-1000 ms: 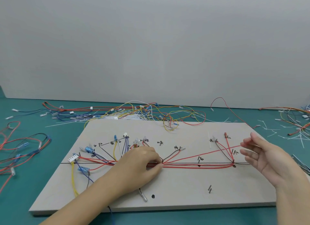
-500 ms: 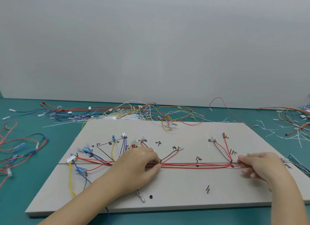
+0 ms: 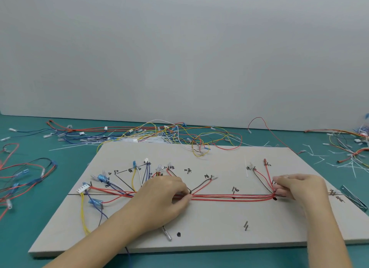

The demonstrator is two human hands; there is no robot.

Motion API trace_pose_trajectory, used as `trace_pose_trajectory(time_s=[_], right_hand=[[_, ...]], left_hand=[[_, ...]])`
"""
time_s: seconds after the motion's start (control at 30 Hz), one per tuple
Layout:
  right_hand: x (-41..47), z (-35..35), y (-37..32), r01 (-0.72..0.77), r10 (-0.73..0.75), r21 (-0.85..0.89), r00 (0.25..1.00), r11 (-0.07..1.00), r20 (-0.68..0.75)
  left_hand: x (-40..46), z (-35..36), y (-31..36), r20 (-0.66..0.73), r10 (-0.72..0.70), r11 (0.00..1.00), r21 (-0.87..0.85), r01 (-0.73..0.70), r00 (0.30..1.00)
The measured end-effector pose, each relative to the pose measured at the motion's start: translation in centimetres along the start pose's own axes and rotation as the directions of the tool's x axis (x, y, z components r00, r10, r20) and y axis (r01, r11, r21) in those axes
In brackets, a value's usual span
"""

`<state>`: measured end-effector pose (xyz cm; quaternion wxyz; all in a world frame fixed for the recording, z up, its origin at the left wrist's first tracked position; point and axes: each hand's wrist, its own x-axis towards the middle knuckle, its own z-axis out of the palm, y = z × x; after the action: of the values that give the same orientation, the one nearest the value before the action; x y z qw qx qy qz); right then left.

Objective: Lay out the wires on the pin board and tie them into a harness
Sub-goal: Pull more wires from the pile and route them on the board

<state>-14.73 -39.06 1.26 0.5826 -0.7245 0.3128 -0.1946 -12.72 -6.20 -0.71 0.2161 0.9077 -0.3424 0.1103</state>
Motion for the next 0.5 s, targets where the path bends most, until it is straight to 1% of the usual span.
trace_pose_trajectory(time_s=[0.1, 0.17, 0.27, 0.4, 0.5], right_hand=[[-0.1, 0.1, -0.2, -0.023, 0.021, 0.106, 0.999, 0.994, 0.027], [-0.1, 0.2, -0.1, -0.025, 0.018, 0.139, 0.999, 0.99, 0.051], [0.3, 0.2, 0.1, -0.028, 0.017, 0.133, 0.996, 0.991, 0.088], [1.4, -0.3, 0.4, -0.066, 0.052, 0.114, 0.991, 0.991, 0.123], [1.8, -0.3, 0.3, -0.033, 0.028, 0.034, 0.989, 0.999, 0.145]], left_hand=[[0.0, 0.0, 0.0, 0.002, -0.002, 1.0, 0.004, 0.002, 1.0], [0.0, 0.0, 0.0, 0.001, -0.006, 1.0, 0.006, 0.006, 1.0], [-0.1, 0.0, 0.1, 0.002, -0.006, 1.0, 0.007, 0.006, 1.0], [0.0, 0.0, 0.1, 0.003, -0.005, 1.0, 0.006, 0.005, 1.0], [0.0, 0.1, 0.1, 0.004, -0.012, 1.0, -0.001, 0.012, 1.0]])
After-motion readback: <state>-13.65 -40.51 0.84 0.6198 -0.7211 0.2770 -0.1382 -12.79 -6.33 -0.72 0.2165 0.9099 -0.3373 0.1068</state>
